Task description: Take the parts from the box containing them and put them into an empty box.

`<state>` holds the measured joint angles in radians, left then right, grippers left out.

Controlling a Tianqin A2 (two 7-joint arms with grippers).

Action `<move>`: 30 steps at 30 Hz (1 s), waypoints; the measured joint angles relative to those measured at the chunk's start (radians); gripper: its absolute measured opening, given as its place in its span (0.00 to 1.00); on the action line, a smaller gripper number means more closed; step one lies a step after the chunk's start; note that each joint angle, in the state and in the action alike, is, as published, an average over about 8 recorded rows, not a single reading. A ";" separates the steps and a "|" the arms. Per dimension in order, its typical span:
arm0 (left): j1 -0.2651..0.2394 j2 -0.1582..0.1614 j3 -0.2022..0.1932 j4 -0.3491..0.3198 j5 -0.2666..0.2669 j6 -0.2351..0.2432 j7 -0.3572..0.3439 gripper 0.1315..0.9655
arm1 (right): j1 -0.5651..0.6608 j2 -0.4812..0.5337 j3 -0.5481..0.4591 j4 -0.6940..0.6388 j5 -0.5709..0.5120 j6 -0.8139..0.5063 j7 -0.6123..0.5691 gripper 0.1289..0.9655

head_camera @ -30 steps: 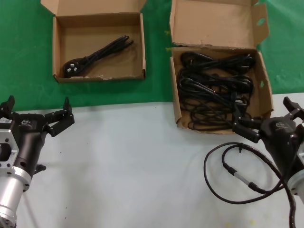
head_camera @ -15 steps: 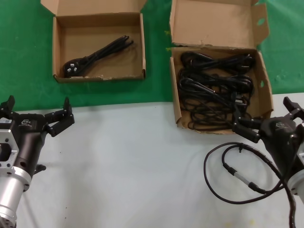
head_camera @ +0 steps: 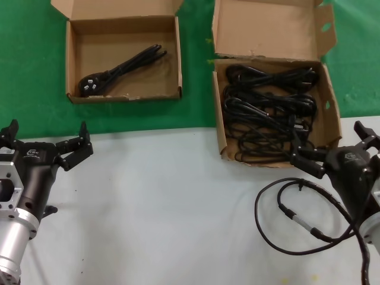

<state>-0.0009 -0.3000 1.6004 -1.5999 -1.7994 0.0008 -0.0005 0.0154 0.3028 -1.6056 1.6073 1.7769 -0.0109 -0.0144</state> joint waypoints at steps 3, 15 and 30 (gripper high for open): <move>0.000 0.000 0.000 0.000 0.000 0.000 0.000 1.00 | 0.000 0.000 0.000 0.000 0.000 0.000 0.000 1.00; 0.000 0.000 0.000 0.000 0.000 0.000 0.000 1.00 | 0.000 0.000 0.000 0.000 0.000 0.000 0.000 1.00; 0.000 0.000 0.000 0.000 0.000 0.000 0.000 1.00 | 0.000 0.000 0.000 0.000 0.000 0.000 0.000 1.00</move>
<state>-0.0009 -0.3000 1.6004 -1.5999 -1.7994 0.0008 -0.0005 0.0154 0.3028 -1.6056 1.6073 1.7769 -0.0109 -0.0144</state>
